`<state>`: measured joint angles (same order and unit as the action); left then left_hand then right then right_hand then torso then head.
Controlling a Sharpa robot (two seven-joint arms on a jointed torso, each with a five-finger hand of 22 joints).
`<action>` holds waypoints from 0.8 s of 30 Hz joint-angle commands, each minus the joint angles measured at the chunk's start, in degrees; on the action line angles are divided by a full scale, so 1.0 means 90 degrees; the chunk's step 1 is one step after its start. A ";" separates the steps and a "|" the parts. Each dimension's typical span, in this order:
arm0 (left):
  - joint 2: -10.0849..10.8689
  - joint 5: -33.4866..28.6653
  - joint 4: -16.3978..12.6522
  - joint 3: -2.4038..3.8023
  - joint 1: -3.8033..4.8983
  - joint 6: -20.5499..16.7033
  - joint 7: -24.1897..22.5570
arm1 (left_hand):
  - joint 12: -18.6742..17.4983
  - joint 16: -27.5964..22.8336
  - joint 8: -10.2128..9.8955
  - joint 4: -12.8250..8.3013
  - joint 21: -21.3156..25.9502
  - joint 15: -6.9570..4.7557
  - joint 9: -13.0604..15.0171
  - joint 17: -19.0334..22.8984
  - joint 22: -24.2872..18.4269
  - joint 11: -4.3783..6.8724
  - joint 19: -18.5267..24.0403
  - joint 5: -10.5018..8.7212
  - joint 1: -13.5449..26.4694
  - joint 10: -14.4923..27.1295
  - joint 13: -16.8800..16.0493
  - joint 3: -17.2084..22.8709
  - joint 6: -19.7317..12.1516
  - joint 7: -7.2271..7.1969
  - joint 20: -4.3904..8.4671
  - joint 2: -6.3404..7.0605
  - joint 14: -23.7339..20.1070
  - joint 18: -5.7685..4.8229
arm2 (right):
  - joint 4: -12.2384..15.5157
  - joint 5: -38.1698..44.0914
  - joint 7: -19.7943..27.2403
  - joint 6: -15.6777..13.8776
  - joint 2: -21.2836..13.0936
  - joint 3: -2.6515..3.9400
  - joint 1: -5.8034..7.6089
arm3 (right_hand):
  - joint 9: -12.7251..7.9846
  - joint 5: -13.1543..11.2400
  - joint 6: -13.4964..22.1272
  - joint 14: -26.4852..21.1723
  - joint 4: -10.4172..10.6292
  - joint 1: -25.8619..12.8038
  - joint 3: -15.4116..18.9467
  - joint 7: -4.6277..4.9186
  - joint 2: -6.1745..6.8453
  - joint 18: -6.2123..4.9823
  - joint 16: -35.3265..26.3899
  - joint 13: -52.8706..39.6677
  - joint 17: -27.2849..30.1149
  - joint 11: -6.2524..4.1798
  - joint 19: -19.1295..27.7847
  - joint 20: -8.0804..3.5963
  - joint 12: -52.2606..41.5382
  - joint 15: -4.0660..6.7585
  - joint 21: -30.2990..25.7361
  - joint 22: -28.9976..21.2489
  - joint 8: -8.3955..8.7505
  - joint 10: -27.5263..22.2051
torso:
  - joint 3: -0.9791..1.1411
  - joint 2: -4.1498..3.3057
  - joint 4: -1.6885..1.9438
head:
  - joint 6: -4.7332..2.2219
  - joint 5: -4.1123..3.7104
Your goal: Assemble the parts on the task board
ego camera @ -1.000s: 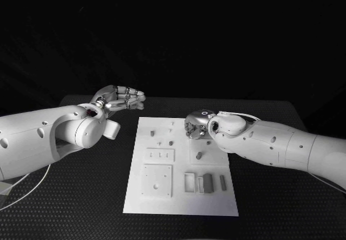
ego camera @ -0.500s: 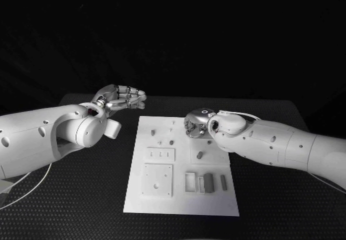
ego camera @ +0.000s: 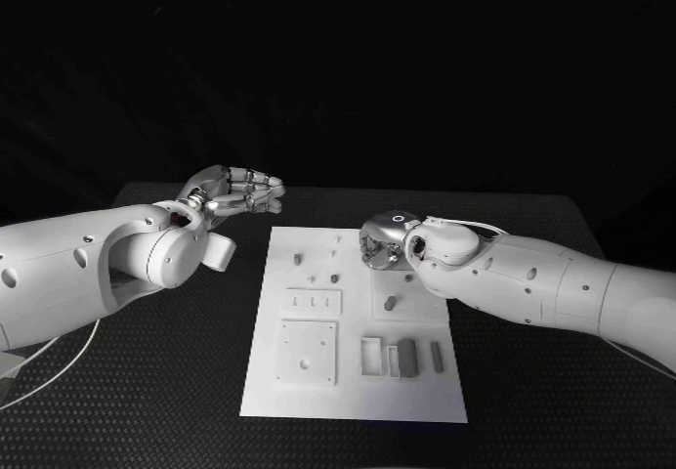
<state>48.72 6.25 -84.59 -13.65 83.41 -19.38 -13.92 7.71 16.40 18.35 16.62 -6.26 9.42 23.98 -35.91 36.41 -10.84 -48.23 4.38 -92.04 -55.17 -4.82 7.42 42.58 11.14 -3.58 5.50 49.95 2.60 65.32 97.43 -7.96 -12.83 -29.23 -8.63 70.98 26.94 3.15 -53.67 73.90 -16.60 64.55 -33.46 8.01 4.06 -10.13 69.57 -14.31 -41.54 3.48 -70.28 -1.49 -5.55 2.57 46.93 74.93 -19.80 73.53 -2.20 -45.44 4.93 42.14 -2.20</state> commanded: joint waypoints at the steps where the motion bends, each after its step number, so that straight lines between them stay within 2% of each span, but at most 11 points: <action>1: -0.0005 -0.0001 -0.0012 0.0006 0.0011 0.0044 -0.0028 | -0.0031 -0.0022 -0.0034 -0.0006 0.0020 -0.0027 -0.0010 -0.0007 -0.0007 -0.0032 0.0024 -0.0029 0.0063 0.0002 0.0009 0.0001 -0.0007 0.0150 0.0010 -0.0002 -0.0004 -0.0039 | -0.0014 0.0154 -0.0073 0.0279 0.0022 -0.0052 -0.0086 | 0.0016 0.0019 -0.0064 0.0011 -0.0008 0.0024 -0.0051 0.0000 -0.0078 -0.0541 0.0047 -0.0012 -0.0008 -0.0012 0.0013 -0.0048 -0.0040 0.0052 0.0040 0.0157 -0.0041 0.0057 | 0.0001 -0.0015 0.0000 | -0.0006 -0.0001; 9: -0.0001 -0.0001 -0.0001 0.0005 0.0011 0.0050 -0.0010 | -0.0033 -0.0023 -0.0035 -0.0008 0.0020 -0.0029 -0.0011 -0.0009 -0.0008 -0.0032 0.0021 -0.0030 0.0063 0.0002 0.0009 0.0003 -0.0007 0.0150 0.0011 0.0001 0.0000 -0.0038 | -0.0017 0.0170 -0.0125 0.0162 0.0031 -0.0052 -0.0086 | 0.0029 0.0018 -0.0076 -0.0002 0.0017 -0.0090 -0.0030 -0.0002 -0.0068 -0.0541 0.0053 -0.0020 0.0009 -0.0019 0.0029 -0.0035 -0.0027 0.0059 0.0072 0.0148 -0.0031 0.0083 | 0.0018 -0.0021 0.0004 | -0.0013 0.0022; 14: 0.0009 -0.0001 -0.0005 0.0005 0.0011 0.0045 -0.0014 | -0.0035 -0.0023 -0.0036 -0.0009 0.0020 -0.0030 -0.0012 -0.0011 -0.0008 -0.0032 0.0020 -0.0030 0.0062 0.0002 0.0010 0.0005 -0.0008 0.0150 0.0013 0.0003 0.0002 -0.0038 | 0.0014 0.0163 -0.0253 -0.0118 0.0021 -0.0052 -0.0085 | 0.0043 0.0020 -0.0091 0.0003 0.0087 -0.0277 -0.0026 -0.0005 -0.0042 -0.0541 0.0067 -0.0029 0.0028 -0.0024 0.0024 -0.0027 -0.0007 0.0063 0.0101 0.0138 -0.0016 0.0105 | -0.0005 -0.0016 -0.0002 | -0.0031 0.0028; 20: 0.0017 -0.0001 0.0015 0.0005 0.0011 0.0044 -0.0012 | -0.0038 -0.0024 -0.0037 -0.0011 0.0020 -0.0031 -0.0014 -0.0014 -0.0009 -0.0032 0.0018 -0.0030 0.0059 0.0003 0.0011 0.0009 -0.0008 0.0149 0.0014 0.0006 0.0005 -0.0038 | 0.0182 0.0172 -0.0406 -0.0280 -0.0035 -0.0048 -0.0084 | 0.0057 0.0020 -0.0120 0.0015 0.0083 -0.0286 -0.0071 -0.0019 -0.0043 -0.0541 0.0082 -0.0040 0.0035 -0.0037 0.0011 -0.0040 -0.0010 0.0077 0.0120 0.0137 -0.0022 0.0139 | 0.0002 -0.0024 -0.0002 | -0.0068 0.0028; 24: 0.0027 -0.0001 0.0026 0.0005 0.0011 0.0033 -0.0011 | -0.0039 -0.0025 -0.0038 -0.0013 0.0021 -0.0032 -0.0014 -0.0015 -0.0009 -0.0033 0.0017 -0.0030 0.0056 0.0003 0.0011 0.0010 -0.0008 0.0149 0.0015 0.0007 0.0006 -0.0038 | 0.0274 0.0237 -0.0532 -0.0432 -0.0048 -0.0042 -0.0060 | 0.0067 0.0019 -0.0141 0.0017 0.0068 -0.0285 -0.0090 -0.0028 -0.0036 -0.0541 0.0087 -0.0048 0.0040 -0.0046 0.0006 -0.0045 -0.0014 0.0086 0.0130 0.0137 -0.0029 0.0163 | -0.0005 -0.0032 -0.0005 | -0.0100 0.0033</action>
<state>48.97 6.25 -84.34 -13.66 83.42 -19.37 -13.75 7.70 16.40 18.36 16.62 -6.26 9.42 23.93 -35.95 36.42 -10.84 -48.23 4.38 -92.04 -55.17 -4.78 7.42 42.58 11.14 -3.58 5.50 49.96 2.58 67.42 98.49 -10.91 -15.83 -29.70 -8.92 70.56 27.40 3.11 -54.48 74.00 -15.90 62.43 -33.87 7.70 3.76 -10.13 70.00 -14.53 -41.26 3.17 -70.12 -1.62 -5.49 3.06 47.82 74.94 -19.99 74.65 -2.19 -45.68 4.91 41.39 -1.93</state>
